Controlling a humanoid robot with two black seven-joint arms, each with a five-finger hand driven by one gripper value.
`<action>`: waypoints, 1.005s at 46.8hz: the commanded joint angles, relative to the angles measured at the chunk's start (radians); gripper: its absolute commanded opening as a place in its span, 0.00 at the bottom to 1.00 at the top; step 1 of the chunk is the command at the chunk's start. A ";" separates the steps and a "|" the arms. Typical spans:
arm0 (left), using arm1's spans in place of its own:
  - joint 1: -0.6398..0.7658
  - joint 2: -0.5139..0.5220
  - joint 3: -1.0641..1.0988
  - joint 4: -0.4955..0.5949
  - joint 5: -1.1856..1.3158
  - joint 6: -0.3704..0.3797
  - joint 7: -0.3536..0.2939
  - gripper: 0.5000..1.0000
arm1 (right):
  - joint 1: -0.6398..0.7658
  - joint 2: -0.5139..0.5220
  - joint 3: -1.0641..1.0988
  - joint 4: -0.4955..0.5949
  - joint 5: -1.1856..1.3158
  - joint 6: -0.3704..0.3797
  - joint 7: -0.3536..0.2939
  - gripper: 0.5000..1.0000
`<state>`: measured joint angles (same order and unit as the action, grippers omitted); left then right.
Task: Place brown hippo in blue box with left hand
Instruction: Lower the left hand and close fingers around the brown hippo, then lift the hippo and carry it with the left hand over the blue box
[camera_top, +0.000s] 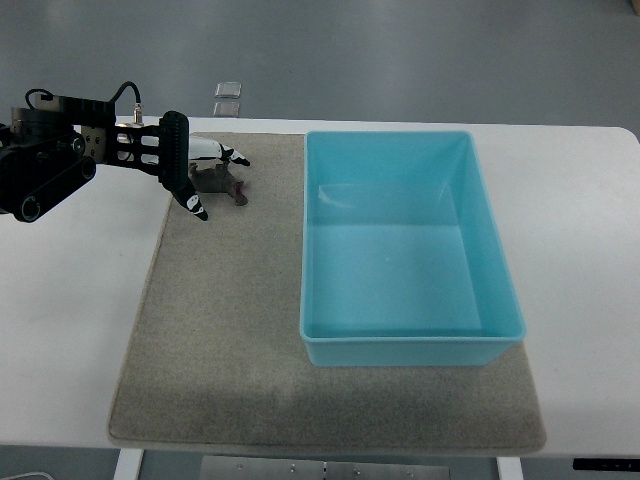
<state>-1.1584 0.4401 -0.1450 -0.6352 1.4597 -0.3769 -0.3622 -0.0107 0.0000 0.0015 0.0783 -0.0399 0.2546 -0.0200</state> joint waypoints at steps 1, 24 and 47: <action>0.000 -0.001 0.001 0.000 0.002 0.012 0.000 0.86 | 0.000 0.000 0.000 0.000 0.000 0.000 0.000 0.87; 0.003 0.002 0.002 0.000 0.016 0.021 0.005 0.00 | 0.000 0.000 0.000 0.000 0.000 0.000 0.000 0.87; -0.030 0.003 -0.002 -0.009 0.002 0.020 0.003 0.00 | 0.000 0.000 0.000 0.000 0.000 0.000 0.000 0.87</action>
<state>-1.1771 0.4428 -0.1439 -0.6444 1.4645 -0.3575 -0.3577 -0.0107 0.0000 0.0015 0.0783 -0.0399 0.2546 -0.0200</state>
